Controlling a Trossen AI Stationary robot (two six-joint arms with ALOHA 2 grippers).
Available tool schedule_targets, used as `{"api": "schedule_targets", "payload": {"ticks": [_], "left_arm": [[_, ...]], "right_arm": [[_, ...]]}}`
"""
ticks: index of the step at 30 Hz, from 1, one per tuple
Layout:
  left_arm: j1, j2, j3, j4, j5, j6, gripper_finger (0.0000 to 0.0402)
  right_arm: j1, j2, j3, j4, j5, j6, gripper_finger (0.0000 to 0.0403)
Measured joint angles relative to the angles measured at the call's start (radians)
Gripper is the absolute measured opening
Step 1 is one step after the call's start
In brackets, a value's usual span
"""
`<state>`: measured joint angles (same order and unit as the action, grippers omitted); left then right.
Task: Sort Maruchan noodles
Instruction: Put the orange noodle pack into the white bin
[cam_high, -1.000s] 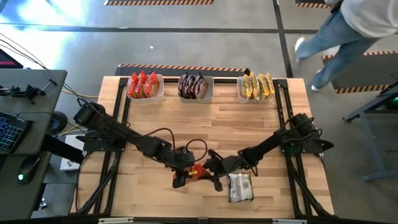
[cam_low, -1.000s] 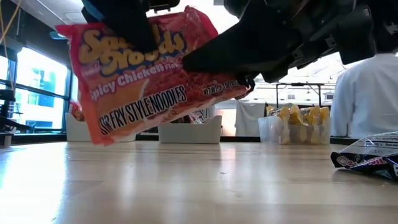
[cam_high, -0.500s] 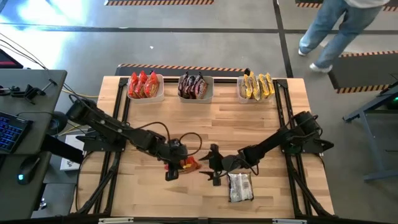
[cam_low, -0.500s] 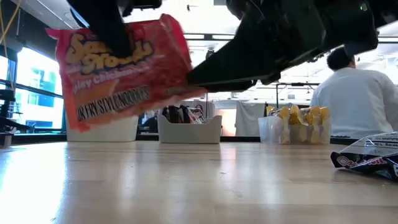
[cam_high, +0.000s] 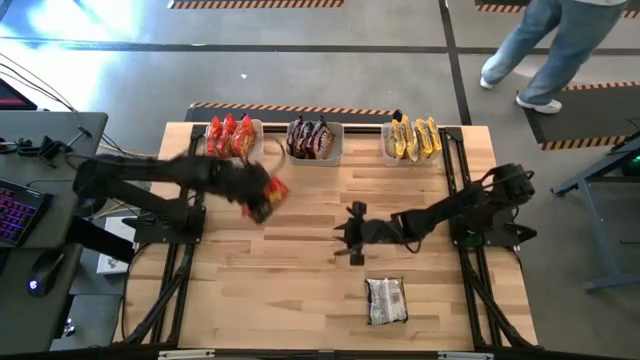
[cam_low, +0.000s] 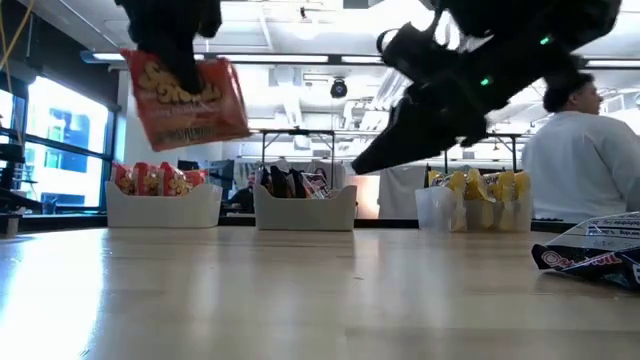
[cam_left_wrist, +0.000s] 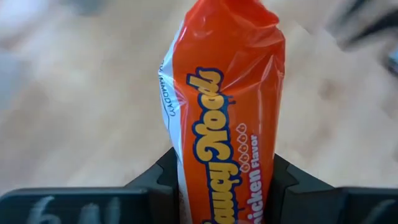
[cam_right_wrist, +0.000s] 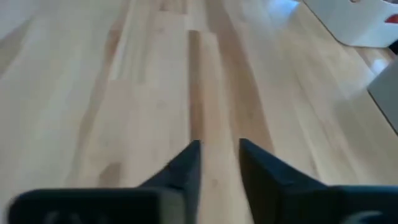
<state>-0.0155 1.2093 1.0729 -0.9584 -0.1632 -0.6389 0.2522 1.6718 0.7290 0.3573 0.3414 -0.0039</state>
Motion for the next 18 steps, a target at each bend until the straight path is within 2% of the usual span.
{"api": "schedule_targets", "payload": {"ticks": [6,13,18], "left_arm": [[0.369,-0.043,0.009,-0.029,0.031,0.102,0.0103],[0.766,0.031,0.094,-0.017,0.113,0.275,0.0103],[0.936,0.136,0.168,-0.016,0.209,0.301,0.0103]], "right_arm": [[-0.090,0.001,-0.007,0.023,-0.079,-0.023,0.0008],[-0.152,0.001,-0.006,0.051,-0.165,-0.049,0.0019],[-0.171,0.001,-0.006,0.050,-0.178,-0.057,0.0009]]}}
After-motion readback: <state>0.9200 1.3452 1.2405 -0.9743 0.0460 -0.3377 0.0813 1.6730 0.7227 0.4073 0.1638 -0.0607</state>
